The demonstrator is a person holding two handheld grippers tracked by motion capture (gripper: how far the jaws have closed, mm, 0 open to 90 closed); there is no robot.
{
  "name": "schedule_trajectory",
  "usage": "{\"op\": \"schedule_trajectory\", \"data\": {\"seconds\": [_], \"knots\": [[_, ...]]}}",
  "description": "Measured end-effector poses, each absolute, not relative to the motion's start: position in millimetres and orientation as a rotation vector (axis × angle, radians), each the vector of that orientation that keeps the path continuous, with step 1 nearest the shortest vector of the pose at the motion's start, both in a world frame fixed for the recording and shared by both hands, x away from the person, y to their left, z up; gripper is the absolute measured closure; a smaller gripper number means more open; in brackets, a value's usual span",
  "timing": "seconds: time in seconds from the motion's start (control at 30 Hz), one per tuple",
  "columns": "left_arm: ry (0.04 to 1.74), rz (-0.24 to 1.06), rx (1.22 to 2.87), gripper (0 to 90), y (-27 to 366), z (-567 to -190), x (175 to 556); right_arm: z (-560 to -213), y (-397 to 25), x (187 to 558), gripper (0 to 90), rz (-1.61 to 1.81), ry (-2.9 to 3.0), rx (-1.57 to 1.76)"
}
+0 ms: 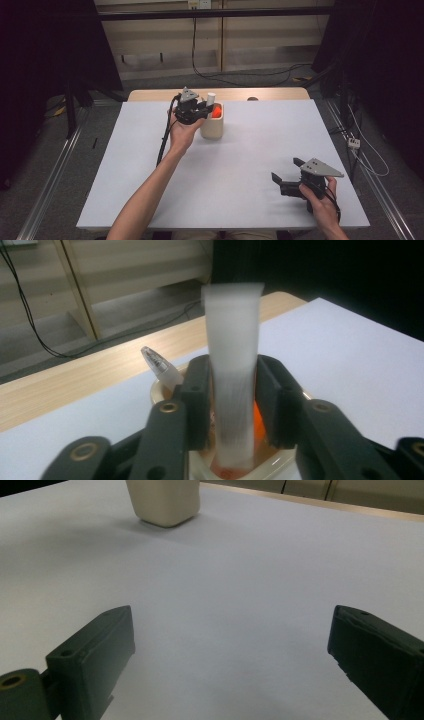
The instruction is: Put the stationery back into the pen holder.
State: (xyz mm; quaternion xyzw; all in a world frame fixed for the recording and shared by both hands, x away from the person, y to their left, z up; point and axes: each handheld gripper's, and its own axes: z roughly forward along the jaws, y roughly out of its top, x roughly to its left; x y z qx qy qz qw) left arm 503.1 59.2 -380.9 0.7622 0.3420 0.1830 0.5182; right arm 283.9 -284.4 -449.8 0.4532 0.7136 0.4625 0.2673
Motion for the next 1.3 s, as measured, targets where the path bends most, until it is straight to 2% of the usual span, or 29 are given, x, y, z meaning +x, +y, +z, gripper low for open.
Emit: {"op": "schedule_trajectory", "data": {"seconds": [0.17,0.57,0.67,0.97,1.3], "knots": [[0.788,0.479,1.853,46.8,60,-374,492,-450,-285,284,4.6,1.248,1.926,1.221],[0.830,0.510,1.839,14.5,76,-360,479,-450,-285,285,4.6,1.236,1.927,1.220],[0.823,0.572,1.859,13.6,80,-359,473,-450,-285,285,4.5,1.230,1.926,1.216],[0.822,0.499,1.864,5.9,97,-360,452,-450,-283,287,4.6,1.224,1.928,1.208],[0.798,0.490,1.857,5.8,119,-359,429,-450,-283,287,4.6,1.225,1.927,1.208]]}}
